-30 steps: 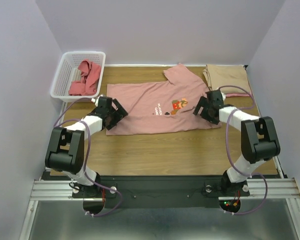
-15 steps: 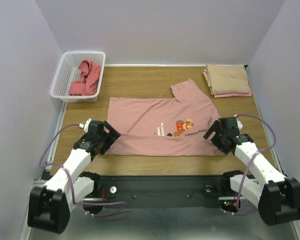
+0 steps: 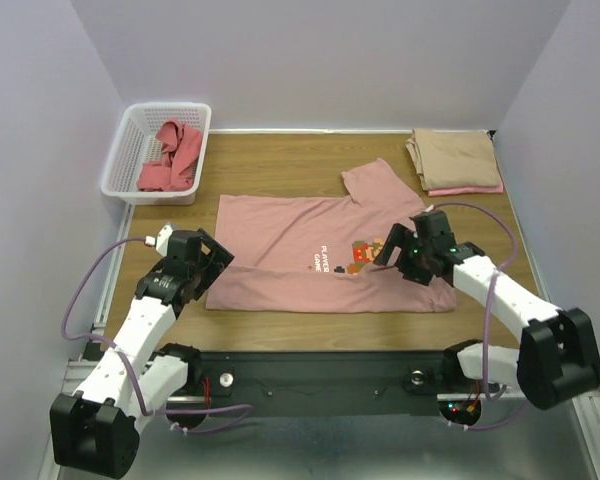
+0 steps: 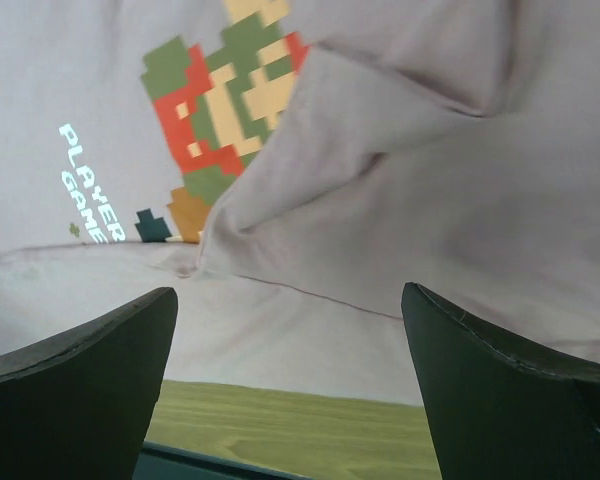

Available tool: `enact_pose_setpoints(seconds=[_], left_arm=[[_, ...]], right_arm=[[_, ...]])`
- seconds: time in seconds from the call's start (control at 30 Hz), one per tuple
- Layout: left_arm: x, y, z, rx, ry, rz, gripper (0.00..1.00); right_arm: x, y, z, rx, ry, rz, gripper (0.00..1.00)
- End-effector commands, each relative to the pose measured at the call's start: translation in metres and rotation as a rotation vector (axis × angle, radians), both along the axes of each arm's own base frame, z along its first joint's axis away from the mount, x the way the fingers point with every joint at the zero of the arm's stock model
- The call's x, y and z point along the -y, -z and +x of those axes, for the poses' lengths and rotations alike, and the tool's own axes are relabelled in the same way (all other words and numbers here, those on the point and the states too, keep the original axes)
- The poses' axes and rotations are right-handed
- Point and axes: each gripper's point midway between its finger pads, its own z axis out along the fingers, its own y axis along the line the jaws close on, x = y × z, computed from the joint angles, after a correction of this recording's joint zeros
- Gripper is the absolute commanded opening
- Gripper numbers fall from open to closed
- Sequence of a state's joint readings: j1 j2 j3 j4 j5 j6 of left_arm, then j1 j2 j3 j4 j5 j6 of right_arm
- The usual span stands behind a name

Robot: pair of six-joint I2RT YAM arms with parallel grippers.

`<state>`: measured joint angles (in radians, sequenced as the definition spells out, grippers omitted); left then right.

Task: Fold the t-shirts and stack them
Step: Fold the tshirt

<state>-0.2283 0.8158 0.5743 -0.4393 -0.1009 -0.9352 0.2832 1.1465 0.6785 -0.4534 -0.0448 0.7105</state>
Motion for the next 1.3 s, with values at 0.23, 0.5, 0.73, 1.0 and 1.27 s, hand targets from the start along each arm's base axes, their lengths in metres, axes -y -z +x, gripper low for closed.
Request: enact_pose_setpoints(seconds=[0.23,0.5,0.73,1.0,1.27], left_arm=[[-0.003,0.002,-0.001,-0.005,0.017,0.037,0.99],[-0.006,0.000,-0.004,0.002,0.005,0.044,0.99],[-0.007,0.001,-0.009,-0.003,0.005,0.043,0.99],[-0.008,-0.007,-0.012,0.015,-0.001,0.037,0.99],[-0.004,-0.018,0.004,0.047,0.021,0.042,0.99]], right_arm=[[-0.027,0.003,0.067,0.109,-0.027,-0.018,1.00],[-0.028,0.009,0.082,0.125,-0.020,-0.031,1.00],[-0.045,0.004,0.104,0.177,-0.054,0.027,1.00],[-0.065,-0.032,0.144,0.320,-0.095,0.078,1.00],[-0.050,-0.046,0.138,0.325,-0.088,0.002,1.00]])
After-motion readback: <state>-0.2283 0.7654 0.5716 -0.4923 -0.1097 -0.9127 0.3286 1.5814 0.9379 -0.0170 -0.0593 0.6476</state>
